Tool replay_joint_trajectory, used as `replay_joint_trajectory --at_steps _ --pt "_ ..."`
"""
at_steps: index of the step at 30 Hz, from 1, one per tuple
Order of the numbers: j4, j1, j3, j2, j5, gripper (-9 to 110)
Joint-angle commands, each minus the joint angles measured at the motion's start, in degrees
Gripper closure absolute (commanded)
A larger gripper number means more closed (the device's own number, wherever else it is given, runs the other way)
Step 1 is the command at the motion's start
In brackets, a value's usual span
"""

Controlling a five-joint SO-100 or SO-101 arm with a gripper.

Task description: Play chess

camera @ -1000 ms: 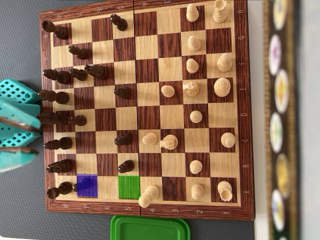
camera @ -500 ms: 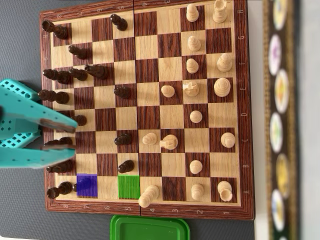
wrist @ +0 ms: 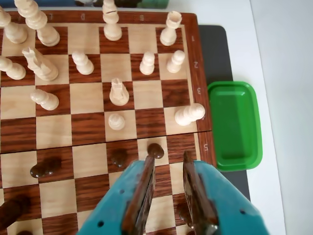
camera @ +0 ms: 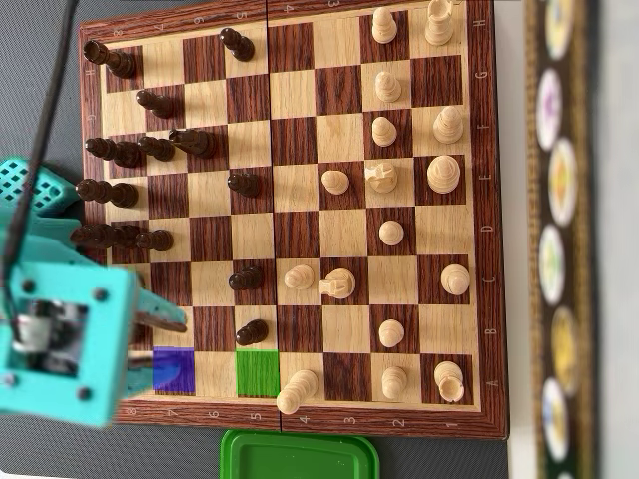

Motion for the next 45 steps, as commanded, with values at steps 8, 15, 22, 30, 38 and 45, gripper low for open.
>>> replay_joint_trajectory --at_steps 8,15,22,30,38,45 --pt "0.70 0.88 -13.18 -16.96 0.00 91" --pt "4.66 1.05 -20.57 -26.98 -0.26 86" --pt "6.24 3.52 -23.99 -32.70 -0.35 86" --pt "6.15 4.66 -24.87 -36.04 -0.26 86" --pt "6.24 4.92 -31.73 -43.59 -2.29 86" --pt "6.24 6.06 -34.63 -49.13 -2.37 86"
